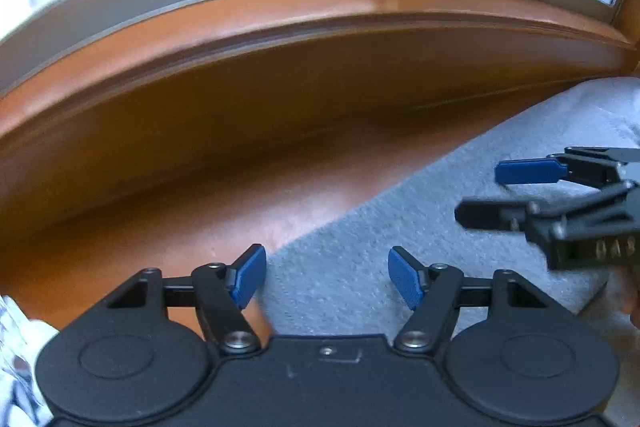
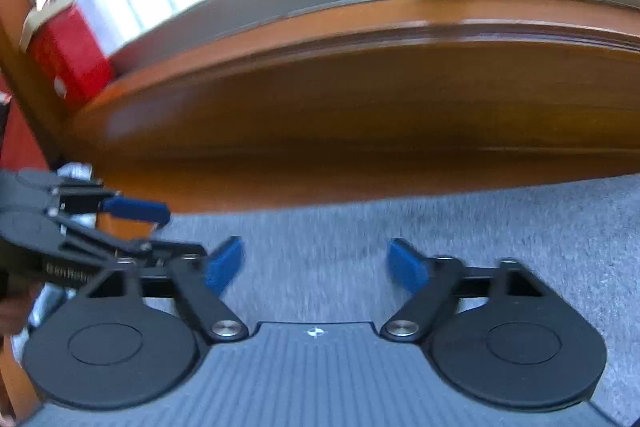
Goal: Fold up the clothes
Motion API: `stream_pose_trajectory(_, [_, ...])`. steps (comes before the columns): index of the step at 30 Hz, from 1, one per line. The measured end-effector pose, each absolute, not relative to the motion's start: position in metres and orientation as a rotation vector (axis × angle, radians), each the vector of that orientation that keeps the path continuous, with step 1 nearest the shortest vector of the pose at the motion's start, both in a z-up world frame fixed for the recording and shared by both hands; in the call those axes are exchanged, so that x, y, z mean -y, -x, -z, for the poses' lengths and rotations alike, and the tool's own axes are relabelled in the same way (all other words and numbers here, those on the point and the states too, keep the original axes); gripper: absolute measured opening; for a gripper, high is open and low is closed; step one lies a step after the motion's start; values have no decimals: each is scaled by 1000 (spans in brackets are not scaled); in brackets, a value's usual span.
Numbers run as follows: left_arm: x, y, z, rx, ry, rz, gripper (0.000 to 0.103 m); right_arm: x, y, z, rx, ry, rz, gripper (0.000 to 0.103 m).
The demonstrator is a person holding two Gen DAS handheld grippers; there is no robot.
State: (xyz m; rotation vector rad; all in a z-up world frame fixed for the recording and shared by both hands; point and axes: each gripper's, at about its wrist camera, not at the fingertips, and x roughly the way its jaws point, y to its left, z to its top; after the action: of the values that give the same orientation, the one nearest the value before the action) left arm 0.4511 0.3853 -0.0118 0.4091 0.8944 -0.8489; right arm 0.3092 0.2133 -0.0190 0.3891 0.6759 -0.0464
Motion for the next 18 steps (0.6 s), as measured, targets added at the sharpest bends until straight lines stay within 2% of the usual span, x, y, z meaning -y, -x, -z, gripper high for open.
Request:
stream_pose_trajectory(4, [-396,-433,0,-925,-333,942,73,-207,-265,-1,-623,-379,129,76])
stream_pose_trajectory(10, [-390,-412,12,-1012,-222,1042,73,-200,-197,-4,-663,-183,387,75])
stream_pose_trajectory(13, [-375,-415,28,-1026,-258,1020,73,-181,-185,12,-740,-142,517,67])
stream_pose_trajectory(15, [-367,-416,29,-983,-318,967,74,-168,-186,27,-784,-166,537,56])
stream_pose_trajectory(18, [-361,-420,33,-899,-417,823,75,-156,-193,39,-816,-255,500,62])
